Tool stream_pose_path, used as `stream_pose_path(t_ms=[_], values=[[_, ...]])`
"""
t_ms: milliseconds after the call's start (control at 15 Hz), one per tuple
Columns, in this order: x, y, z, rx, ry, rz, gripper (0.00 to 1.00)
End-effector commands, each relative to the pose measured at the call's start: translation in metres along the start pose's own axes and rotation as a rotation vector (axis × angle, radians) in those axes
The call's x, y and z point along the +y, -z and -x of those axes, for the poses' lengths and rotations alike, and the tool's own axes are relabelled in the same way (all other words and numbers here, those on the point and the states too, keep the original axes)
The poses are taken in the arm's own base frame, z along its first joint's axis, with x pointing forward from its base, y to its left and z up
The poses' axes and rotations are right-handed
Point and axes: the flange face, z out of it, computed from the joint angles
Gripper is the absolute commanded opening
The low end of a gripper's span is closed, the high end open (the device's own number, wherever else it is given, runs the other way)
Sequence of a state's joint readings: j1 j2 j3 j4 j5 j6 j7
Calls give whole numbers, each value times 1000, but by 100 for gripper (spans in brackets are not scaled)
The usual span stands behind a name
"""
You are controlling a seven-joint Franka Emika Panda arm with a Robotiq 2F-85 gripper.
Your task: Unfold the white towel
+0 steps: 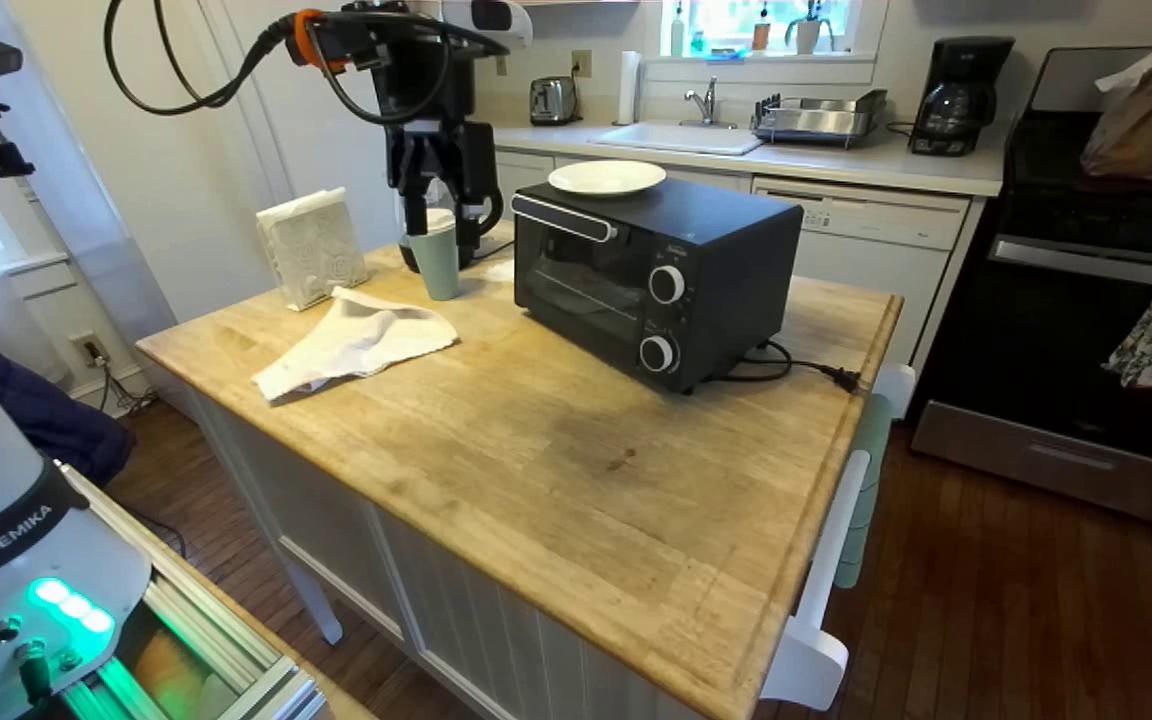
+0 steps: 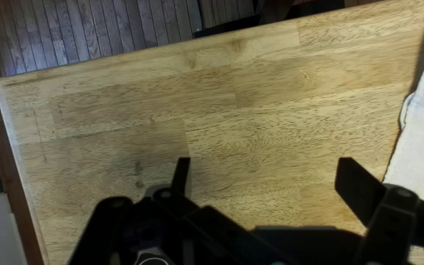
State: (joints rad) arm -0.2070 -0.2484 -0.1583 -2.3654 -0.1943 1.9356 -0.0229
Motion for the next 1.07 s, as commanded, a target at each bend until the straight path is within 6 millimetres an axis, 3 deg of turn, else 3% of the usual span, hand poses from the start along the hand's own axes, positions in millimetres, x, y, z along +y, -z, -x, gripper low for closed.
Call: stream_pose_path(t_ms=[0, 867, 1000], values=[[0, 1, 0, -1, 0, 0, 100], [0, 1, 0, -1, 0, 0, 100], [-17, -7, -1, 75, 95, -94, 100]])
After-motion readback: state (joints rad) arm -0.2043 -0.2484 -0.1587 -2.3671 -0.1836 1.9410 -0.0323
